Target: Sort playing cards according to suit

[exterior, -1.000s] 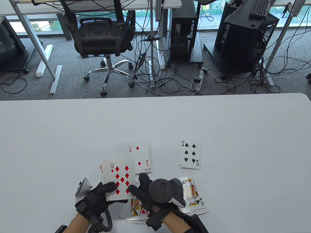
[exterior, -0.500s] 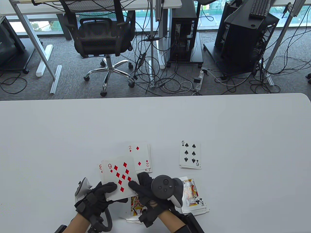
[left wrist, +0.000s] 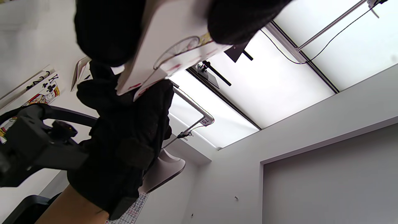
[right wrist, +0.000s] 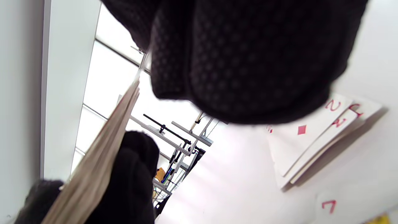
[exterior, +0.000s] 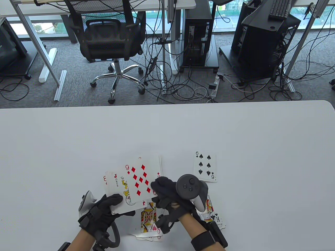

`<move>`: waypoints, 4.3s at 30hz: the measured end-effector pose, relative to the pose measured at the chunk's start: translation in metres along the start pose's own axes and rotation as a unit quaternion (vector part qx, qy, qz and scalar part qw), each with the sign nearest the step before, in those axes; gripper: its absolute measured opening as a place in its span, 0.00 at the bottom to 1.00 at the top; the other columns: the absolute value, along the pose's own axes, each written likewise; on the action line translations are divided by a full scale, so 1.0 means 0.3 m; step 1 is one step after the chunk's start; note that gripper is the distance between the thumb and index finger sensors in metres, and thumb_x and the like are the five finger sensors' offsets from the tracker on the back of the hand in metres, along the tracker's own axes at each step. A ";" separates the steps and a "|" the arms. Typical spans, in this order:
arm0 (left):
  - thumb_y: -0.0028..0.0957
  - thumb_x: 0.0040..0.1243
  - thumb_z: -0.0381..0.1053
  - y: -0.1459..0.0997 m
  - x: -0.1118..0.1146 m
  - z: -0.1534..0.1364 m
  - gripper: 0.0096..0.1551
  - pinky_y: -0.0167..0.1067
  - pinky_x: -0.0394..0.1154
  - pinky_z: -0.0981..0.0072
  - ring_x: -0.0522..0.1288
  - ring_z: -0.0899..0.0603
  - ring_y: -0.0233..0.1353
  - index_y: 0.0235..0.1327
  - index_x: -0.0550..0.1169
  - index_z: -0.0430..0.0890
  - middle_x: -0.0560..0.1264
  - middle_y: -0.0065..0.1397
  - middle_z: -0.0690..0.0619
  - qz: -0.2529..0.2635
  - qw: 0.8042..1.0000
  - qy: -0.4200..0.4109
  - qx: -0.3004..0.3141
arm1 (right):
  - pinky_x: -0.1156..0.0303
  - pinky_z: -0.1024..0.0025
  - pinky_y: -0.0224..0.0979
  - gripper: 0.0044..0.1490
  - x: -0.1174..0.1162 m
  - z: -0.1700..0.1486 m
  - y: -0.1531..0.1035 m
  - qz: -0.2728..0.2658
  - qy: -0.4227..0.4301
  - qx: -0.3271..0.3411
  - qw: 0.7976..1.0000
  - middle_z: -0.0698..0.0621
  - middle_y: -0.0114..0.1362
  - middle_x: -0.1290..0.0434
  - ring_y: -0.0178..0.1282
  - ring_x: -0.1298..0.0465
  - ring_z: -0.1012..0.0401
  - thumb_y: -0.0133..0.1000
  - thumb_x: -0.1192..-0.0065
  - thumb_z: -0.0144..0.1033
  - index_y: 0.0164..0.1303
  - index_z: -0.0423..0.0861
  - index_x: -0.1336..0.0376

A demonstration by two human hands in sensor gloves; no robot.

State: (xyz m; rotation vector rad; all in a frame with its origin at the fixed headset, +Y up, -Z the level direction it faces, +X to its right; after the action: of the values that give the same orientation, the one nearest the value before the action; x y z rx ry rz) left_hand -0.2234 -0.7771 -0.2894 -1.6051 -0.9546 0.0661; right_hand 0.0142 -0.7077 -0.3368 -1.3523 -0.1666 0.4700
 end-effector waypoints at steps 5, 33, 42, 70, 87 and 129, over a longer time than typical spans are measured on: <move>0.65 0.56 0.50 -0.013 -0.044 0.047 0.33 0.58 0.79 0.52 0.72 0.36 0.74 0.79 0.56 0.49 0.63 0.81 0.46 0.027 0.999 0.016 0.023 | 0.22 0.51 0.48 0.23 0.096 -0.032 0.083 -0.058 0.044 -0.028 0.997 0.46 0.35 0.20 0.23 0.18 0.56 0.58 0.46 0.28 0.49 0.23 0.35; 0.66 0.55 0.50 -0.020 -0.078 0.069 0.33 0.59 0.79 0.52 0.71 0.36 0.74 0.79 0.55 0.49 0.62 0.81 0.46 0.050 0.998 0.012 0.030 | 0.23 0.49 0.46 0.36 -0.169 -0.171 0.265 0.071 -0.493 -0.158 0.853 0.42 0.36 0.20 0.24 0.19 0.52 0.60 0.47 0.39 0.55 0.18 0.38; 0.66 0.55 0.50 -0.020 -0.078 0.064 0.33 0.59 0.78 0.51 0.71 0.36 0.74 0.79 0.55 0.49 0.62 0.81 0.46 0.052 0.998 0.013 0.025 | 0.23 0.47 0.48 0.36 -0.153 0.072 0.180 -0.003 -0.173 0.019 0.985 0.39 0.39 0.20 0.25 0.18 0.50 0.62 0.53 0.38 0.55 0.16 0.39; 0.65 0.56 0.50 -0.016 -0.070 0.045 0.33 0.59 0.79 0.52 0.71 0.36 0.74 0.79 0.56 0.49 0.63 0.81 0.46 0.036 0.999 0.000 0.016 | 0.22 0.52 0.48 0.26 -0.203 0.076 0.041 0.045 -0.054 0.059 0.996 0.47 0.32 0.20 0.19 0.19 0.57 0.57 0.44 0.33 0.48 0.23 0.36; 0.65 0.57 0.49 -0.009 -0.051 0.047 0.34 0.59 0.79 0.53 0.72 0.37 0.73 0.79 0.56 0.49 0.64 0.80 0.46 0.022 1.000 0.006 0.021 | 0.23 0.50 0.47 0.24 0.211 -0.010 0.005 -0.056 -0.036 -0.006 0.998 0.45 0.32 0.20 0.20 0.19 0.55 0.57 0.46 0.28 0.48 0.22 0.34; 0.65 0.56 0.49 -0.008 -0.067 0.014 0.34 0.59 0.78 0.52 0.72 0.37 0.74 0.79 0.56 0.49 0.63 0.81 0.46 0.029 1.000 0.002 0.000 | 0.27 0.42 0.54 0.34 0.653 -0.340 -0.103 -0.028 -0.643 -0.207 0.737 0.36 0.45 0.21 0.33 0.19 0.45 0.57 0.42 0.34 0.58 0.20 0.38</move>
State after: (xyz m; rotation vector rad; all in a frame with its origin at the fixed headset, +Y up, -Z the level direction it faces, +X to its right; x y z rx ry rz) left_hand -0.2403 -0.7860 -0.2976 -1.6335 -0.9044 0.1032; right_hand 0.2356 -0.7218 -0.3593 -1.2009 -1.5332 1.3269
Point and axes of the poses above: the tracker on the back of each hand, its own z axis roughly to the thumb side, its own y axis roughly from the wrist to the fingertips, x = y × z, the point moved 4 cm from there along y, roughly from the wrist to the fingertips
